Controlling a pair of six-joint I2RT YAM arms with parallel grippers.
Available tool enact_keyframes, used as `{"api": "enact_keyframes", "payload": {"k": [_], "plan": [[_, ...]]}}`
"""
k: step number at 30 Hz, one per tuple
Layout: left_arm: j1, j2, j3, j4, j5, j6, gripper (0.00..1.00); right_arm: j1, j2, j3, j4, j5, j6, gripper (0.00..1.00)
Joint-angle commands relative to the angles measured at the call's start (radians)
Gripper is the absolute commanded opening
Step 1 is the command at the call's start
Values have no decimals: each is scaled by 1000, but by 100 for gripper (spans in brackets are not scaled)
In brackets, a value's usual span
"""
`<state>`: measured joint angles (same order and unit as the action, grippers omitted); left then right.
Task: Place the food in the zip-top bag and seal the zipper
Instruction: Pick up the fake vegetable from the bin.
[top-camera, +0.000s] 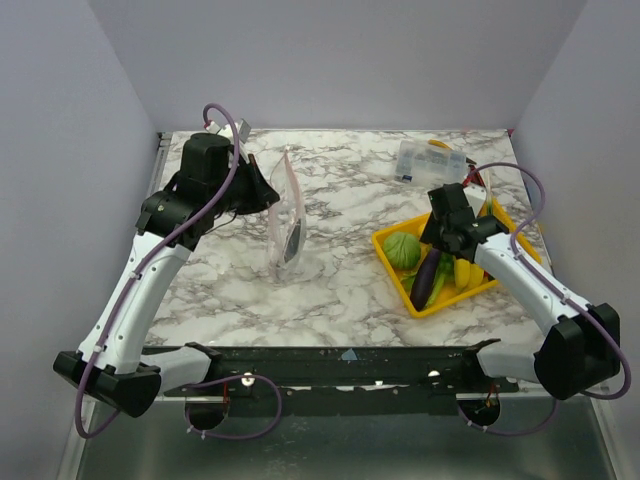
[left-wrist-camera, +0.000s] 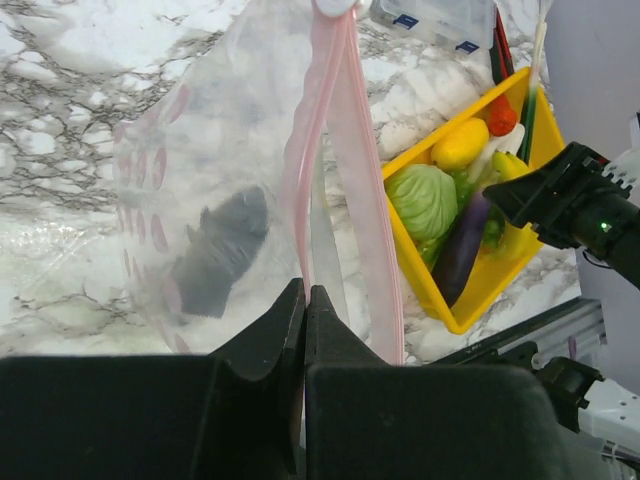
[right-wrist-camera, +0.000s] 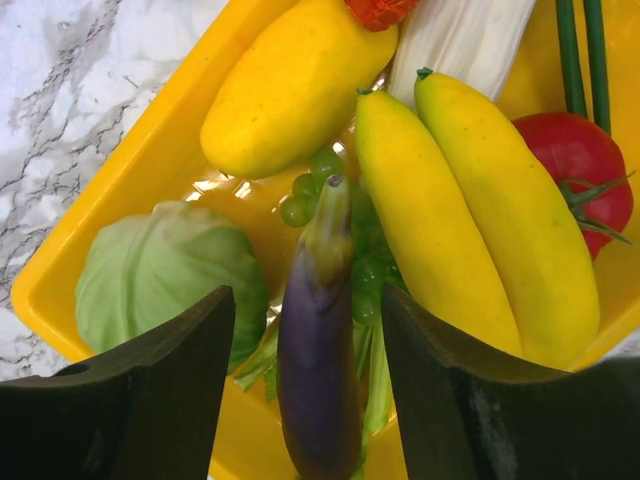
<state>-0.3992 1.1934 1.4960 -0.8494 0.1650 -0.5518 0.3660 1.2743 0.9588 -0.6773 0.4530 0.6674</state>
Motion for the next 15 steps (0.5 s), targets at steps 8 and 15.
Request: {"api": "enact_keyframes", "payload": {"k": [8,15], "plan": [[5,13,-97,126,169,34,0,-7,94,-60,157,18,23,52],[5,18,-154,186,238,26,0,-7,116,-75,171,30,29,50]]}}
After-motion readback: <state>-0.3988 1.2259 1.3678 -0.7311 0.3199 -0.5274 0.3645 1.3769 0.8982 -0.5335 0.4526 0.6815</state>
